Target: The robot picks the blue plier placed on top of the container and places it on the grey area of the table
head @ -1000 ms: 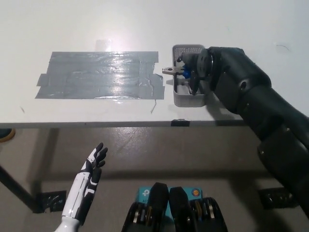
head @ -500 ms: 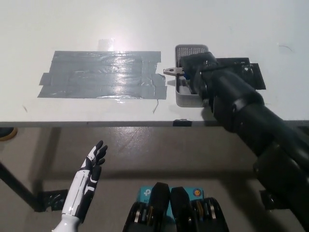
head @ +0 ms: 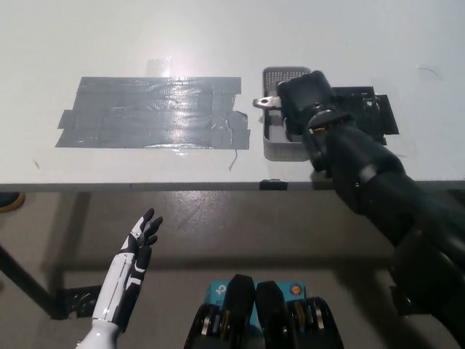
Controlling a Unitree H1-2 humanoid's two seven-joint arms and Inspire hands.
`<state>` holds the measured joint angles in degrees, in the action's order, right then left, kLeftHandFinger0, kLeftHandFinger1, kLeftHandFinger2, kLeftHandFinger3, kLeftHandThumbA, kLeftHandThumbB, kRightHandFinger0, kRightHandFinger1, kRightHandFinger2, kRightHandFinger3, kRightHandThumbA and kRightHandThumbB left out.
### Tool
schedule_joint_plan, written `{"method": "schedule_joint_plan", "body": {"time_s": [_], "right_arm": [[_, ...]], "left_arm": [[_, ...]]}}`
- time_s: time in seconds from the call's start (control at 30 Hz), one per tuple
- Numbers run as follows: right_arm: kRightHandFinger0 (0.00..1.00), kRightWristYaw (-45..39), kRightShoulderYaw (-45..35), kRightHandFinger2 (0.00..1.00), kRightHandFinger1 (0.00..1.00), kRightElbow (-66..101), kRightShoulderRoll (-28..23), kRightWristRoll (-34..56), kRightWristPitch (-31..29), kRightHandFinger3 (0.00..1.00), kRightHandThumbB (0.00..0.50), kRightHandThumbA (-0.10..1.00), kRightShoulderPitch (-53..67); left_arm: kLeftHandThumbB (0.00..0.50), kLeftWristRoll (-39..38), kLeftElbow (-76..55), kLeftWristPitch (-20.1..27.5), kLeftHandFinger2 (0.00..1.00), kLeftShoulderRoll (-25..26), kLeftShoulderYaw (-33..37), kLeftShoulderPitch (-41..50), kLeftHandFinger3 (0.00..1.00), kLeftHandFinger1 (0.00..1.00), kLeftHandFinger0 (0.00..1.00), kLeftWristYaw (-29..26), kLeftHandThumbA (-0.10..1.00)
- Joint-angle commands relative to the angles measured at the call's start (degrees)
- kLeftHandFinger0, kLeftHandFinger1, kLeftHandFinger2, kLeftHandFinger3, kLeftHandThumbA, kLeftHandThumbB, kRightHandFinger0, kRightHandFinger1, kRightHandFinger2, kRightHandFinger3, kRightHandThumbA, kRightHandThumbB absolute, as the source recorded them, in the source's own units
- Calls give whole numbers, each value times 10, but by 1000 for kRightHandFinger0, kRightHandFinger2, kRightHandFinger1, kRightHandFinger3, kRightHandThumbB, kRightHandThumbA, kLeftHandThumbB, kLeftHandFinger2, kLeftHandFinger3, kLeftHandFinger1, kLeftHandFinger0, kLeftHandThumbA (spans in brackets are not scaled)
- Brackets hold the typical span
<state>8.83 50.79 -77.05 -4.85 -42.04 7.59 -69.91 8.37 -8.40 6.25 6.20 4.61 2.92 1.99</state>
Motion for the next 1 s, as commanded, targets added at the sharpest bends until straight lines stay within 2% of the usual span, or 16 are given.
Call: {"method": "schedule_joint_plan", "body": {"time_s": [0.0, 0.07, 0.13, 0.17, 0.2, 0.27, 0.37, 0.5, 0.53, 0.57, 0.6, 0.67, 0.7, 0.87, 0.93, 0.97], "right_arm": [[0, 53, -11, 68, 0, 1, -17, -18, -21, 671, 317, -100, -38], [0, 54, -11, 69, 0, 0, -16, -19, -23, 668, 317, -100, -39], [0, 67, -9, 35, 22, 15, -22, -27, -23, 592, 324, -68, -62], [0, 67, -13, 114, 140, 18, -23, -25, -28, 645, 264, -100, -72], [0, 64, -12, 162, 180, 19, -24, -26, -29, 658, 256, -100, -77], [0, 64, -14, 475, 274, 19, -24, -28, -30, 655, 255, -100, -77], [0, 46, -13, 370, 43, 21, -23, -34, -27, 604, 264, -100, -100], [0, 49, -21, 380, 33, 25, -24, -34, -33, 583, 278, -100, -115], [0, 60, -12, 396, 31, 28, -24, -47, -27, 600, 386, 93, -128], [0, 61, -12, 403, 33, 28, -23, -50, -27, 602, 393, 125, -129], [0, 66, -10, 390, 19, 33, -24, -54, -29, 616, 379, 67, -138], [0, 66, -12, 388, 18, 33, -23, -56, -30, 617, 380, 64, -138], [0, 72, -14, 377, 22, 39, -23, -57, -36, 572, 368, -33, -145], [0, 69, -20, 365, 18, 41, -8, -57, -42, 546, 413, 23, -154], [0, 65, -30, 422, 78, 35, 13, -47, -44, 587, 342, -89, -155], [0, 69, -27, 381, 48, 30, 23, -52, -43, 586, 333, -100, -156]], "left_arm": [[0, -6, -20, 5, 941, 3, -5, -6, 1000, 1000, 1000, 4, 1000], [0, -6, -20, 5, 937, 3, -5, -6, 1000, 1000, 1000, 4, 1000], [0, -9, -21, 2, 916, 4, -3, -4, 1000, 1000, 1000, 7, 1000], [0, -11, -20, 8, 903, 5, -3, -3, 1000, 1000, 1000, 7, 1000], [0, -10, -20, 8, 903, 5, -3, -3, 1000, 1000, 1000, 8, 1000], [0, -11, -20, 8, 900, 5, -3, -3, 1000, 1000, 1000, 7, 1000], [0, -12, -26, 1, 893, 8, -3, 1, 1000, 1000, 1000, 10, 1000], [0, -11, -28, 0, 877, 9, -2, 1, 1000, 1000, 1000, 10, 1000], [0, -11, -25, 8, 867, 11, -2, 4, 1000, 1000, 1000, 11, 1000], [0, -11, -25, 9, 866, 12, -2, 4, 1000, 1000, 1000, 11, 1000], [0, -11, -26, 9, 853, 13, 0, 6, 1000, 989, 1000, 12, 1000], [0, -11, -26, 9, 851, 13, 0, 6, 1000, 986, 1000, 12, 1000], [0, -9, -26, 12, 839, 13, 0, 8, 1000, 977, 1000, 10, 1000], [0, -2, -31, 7, 938, 14, 2, 16, 1000, 1000, 1000, 9, 1000], [0, -17, -31, 12, 1000, 15, 4, 18, 1000, 1000, 1000, 15, 1000], [0, -19, -31, 10, 1000, 15, 6, 19, 1000, 1000, 1000, 18, 1000]]}}
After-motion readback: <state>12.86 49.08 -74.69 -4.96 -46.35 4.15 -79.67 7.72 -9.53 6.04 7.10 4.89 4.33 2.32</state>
